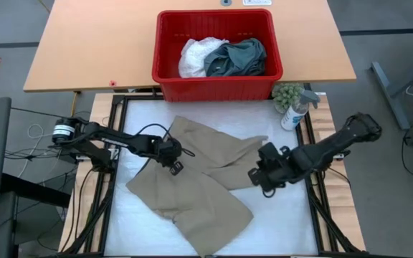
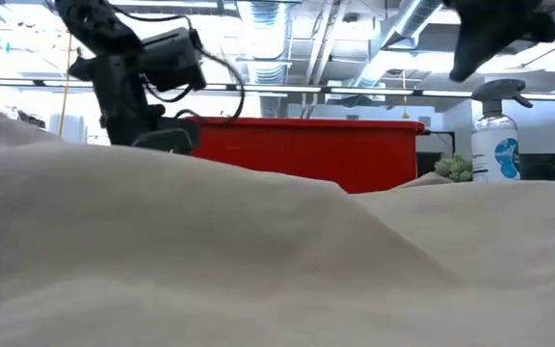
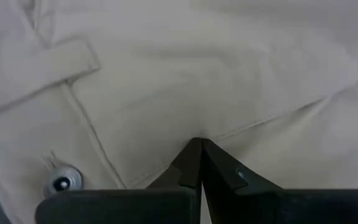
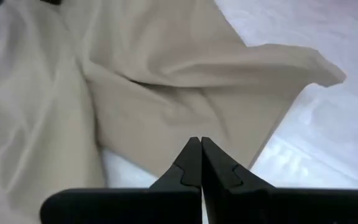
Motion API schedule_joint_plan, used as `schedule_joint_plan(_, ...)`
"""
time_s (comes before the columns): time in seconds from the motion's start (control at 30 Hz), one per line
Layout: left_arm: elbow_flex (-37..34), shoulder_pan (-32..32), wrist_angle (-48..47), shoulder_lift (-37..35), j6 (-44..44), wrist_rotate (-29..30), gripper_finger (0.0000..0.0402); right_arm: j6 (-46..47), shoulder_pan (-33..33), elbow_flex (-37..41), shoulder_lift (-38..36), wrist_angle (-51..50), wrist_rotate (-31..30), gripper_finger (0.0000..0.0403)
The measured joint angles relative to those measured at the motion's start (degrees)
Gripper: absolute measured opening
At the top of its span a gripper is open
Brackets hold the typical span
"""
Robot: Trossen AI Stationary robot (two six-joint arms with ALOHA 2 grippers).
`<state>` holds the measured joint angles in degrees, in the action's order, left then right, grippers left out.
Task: Fold Laundry from Bin
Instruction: Fold the brown short pants in the red bin
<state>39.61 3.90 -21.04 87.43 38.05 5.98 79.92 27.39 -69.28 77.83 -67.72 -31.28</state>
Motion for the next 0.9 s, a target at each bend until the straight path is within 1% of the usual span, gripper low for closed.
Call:
schedule_joint_plan(0.1,-2.21,-0.47,1.33,-0.10,7.18,-0.48,0.0000,1.51,2.15,0.00,0.88,0.59,0.03,0.0023)
schedule_joint_plan(0.2,-3.50,-2.60,1.86,-0.18,16.71,0.41,0.0000,1.71,2.73,0.00,3.65,1.22,0.36,0.0023)
schedule_joint_plan(0.33,-4.11,-6.19,2.63,-0.21,27.45,1.21,0.0000,2.58,0.77,0.02,9.83,0.52,3.41,0.0023)
schedule_joint_plan(0.47,-4.32,-8.76,3.37,-0.12,34.88,2.03,0.0000,2.60,-1.50,0.02,15.98,1.19,7.29,0.0023)
schedule_joint_plan(0.53,-4.32,-9.92,3.51,-0.08,40.06,2.10,0.0000,1.66,-2.14,0.02,18.13,2.26,8.81,0.0023)
schedule_joint_plan(0.63,-4.52,-11.64,4.32,-0.06,46.95,4.59,0.0000,0.13,-2.93,0.02,20.60,3.53,10.92,0.0023)
schedule_joint_plan(0.7,-4.58,-11.80,4.59,-0.12,49.72,5.91,0.0000,-0.25,-3.45,0.02,21.95,3.56,11.67,0.0023)
schedule_joint_plan(0.77,-4.67,-11.01,4.63,-0.46,50.57,7.21,0.0000,-0.99,-4.00,0.02,22.84,3.25,11.66,0.0023)
schedule_joint_plan(0.83,-4.68,-9.37,4.79,-0.47,50.74,8.41,0.0000,-2.91,-4.75,0.02,23.60,3.29,11.72,0.0023)
schedule_joint_plan(0.9,-4.71,-7.43,4.74,-0.46,50.70,11.37,0.0000,-4.59,-5.40,0.02,24.12,3.27,11.90,0.0023)
